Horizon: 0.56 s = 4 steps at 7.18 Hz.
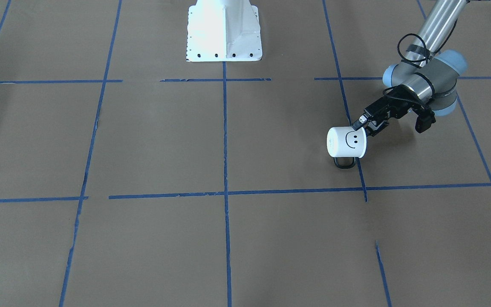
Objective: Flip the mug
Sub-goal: 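Close the left gripper on the rim of the white mug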
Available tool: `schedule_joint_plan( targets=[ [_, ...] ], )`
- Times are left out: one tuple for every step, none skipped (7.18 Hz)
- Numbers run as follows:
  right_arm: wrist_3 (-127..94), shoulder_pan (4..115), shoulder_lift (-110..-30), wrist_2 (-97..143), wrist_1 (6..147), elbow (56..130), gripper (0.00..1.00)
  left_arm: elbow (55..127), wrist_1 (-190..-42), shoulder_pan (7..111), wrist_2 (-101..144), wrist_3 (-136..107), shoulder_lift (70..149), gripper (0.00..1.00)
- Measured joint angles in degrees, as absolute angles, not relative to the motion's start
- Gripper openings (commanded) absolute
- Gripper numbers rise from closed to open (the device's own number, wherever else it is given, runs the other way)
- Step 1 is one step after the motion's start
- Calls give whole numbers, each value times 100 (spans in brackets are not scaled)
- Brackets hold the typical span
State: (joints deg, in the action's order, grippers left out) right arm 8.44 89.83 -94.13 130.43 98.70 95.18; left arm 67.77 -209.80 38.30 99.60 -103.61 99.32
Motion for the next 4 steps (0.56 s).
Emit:
schedule_joint_plan(
  targets=[
    [844, 8982, -9413, 13043, 9870, 9519, 100, 6661, -21146, 3821, 9952, -10357, 9971, 95],
    [844, 8982, -9413, 13043, 9870, 9518, 100, 6612, -21224, 3810, 9929, -10356, 9996, 86],
    [844, 8982, -9413, 13043, 9870, 9519, 100, 6598, -21254, 3798, 9900, -10358, 10016, 67],
    [844, 8982, -9413, 13043, 9870, 9518, 100, 6592, -21258, 3785, 9895, -10352, 10023, 38]
  ],
)
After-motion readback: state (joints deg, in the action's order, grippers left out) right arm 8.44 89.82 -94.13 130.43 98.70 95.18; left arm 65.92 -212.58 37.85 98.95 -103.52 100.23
